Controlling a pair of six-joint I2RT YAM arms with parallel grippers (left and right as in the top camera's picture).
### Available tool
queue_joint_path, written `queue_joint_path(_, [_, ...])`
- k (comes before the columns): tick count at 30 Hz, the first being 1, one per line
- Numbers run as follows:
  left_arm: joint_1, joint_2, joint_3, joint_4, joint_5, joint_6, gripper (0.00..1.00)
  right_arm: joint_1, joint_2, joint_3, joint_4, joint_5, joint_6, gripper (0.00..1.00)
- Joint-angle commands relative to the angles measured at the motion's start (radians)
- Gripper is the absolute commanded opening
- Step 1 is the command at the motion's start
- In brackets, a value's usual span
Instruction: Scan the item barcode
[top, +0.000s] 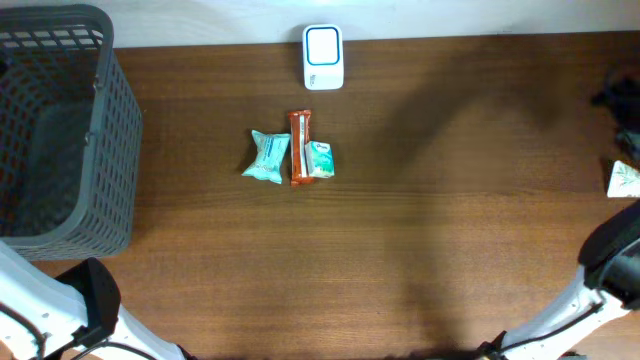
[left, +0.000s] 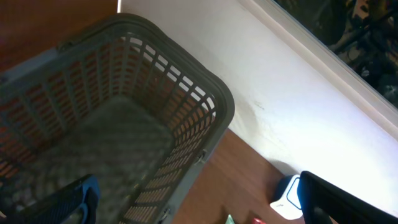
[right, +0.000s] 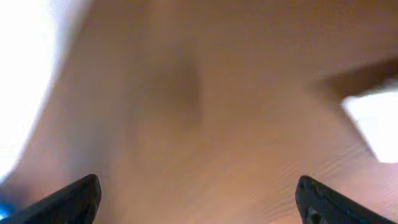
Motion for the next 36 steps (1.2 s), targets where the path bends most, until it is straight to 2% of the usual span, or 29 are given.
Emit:
queue_joint_path(1, [0.003,-0.003,0.000,0.000,0.000,-0.005,0.99,0.177,-0.056,0.011,-0.113,-0.381,-0.178,0.98])
queue_joint_path(3, [0.003,-0.003,0.000,0.000,0.000,-0.005,0.99,0.322,-0.036,0.011,-0.179,-0.350,-0.262,0.97])
queue_joint_path(5, [0.003,-0.003,0.000,0.000,0.000,-0.005,0.99,0.461,-0.008,0.010,-0.192,-0.270,-0.272,0.97])
queue_joint_path(9, [0.003,-0.003,0.000,0.000,0.000,-0.005,0.99,0.741,0.065,0.010,-0.165,-0.228,-0.272,0.96])
queue_joint_path(11, [0.003,-0.003,0.000,0.000,0.000,-0.005,0.99,0.875,0.094,0.010,-0.126,-0.039,-0.230,0.86])
queue_joint_path(12, [0.003,-0.003,0.000,0.000,0.000,-0.005,0.99,0.941,0.107,0.010,-0.107,0.103,-0.138,0.84])
queue_joint_path(15, [0.003,-0.003,0.000,0.000,0.000,-0.005,0.99,1.100,0.134,0.010,-0.042,0.376,-0.047,0.74])
queue_joint_path(18, [0.003,-0.003,0.000,0.000,0.000,-0.005,0.99,1.205,0.193,0.010,0.002,0.526,0.019,0.65])
queue_joint_path(21, [0.003,-0.003,0.000,0.000,0.000,-0.005,0.99,1.252,0.257,0.010,0.045,0.536,0.021,0.55])
queue_joint_path(26, [0.003,-0.003,0.000,0.000,0.000,-0.005,0.99,1.256,0.305,0.010,0.053,0.626,0.041,0.52])
queue_joint_path(27, [0.003,-0.003,0.000,0.000,0.000,-0.005,0.99,1.250,0.307,0.010,0.053,0.626,0.041,0.49])
queue_joint_path(28, [0.003,-0.003,0.000,0.000,0.000,-0.005,0.99,1.246,0.307,0.010,0.053,0.626,0.041,0.37])
queue_joint_path(29, [0.003,-0.003,0.000,0.000,0.000,-0.005,0.99,1.240,0.307,0.011,0.055,0.627,0.040,0.31])
queue_joint_path(30, [0.003,-0.003,0.000,0.000,0.000,-0.005,0.99,1.231,0.305,0.011,0.052,0.630,0.037,0.14])
queue_joint_path(31, [0.003,-0.003,0.000,0.000,0.000,-0.005,0.99,1.223,0.297,0.011,0.043,0.630,0.037,0.04])
queue_joint_path(34, [0.003,-0.003,0.000,0.000,0.000,-0.005,0.99,1.206,0.258,0.035,0.006,0.631,0.033,0.04])
queue_joint_path(36, [0.003,-0.003,0.000,0.000,0.000,-0.005,0.99,1.196,0.246,0.120,-0.067,0.631,0.002,0.04])
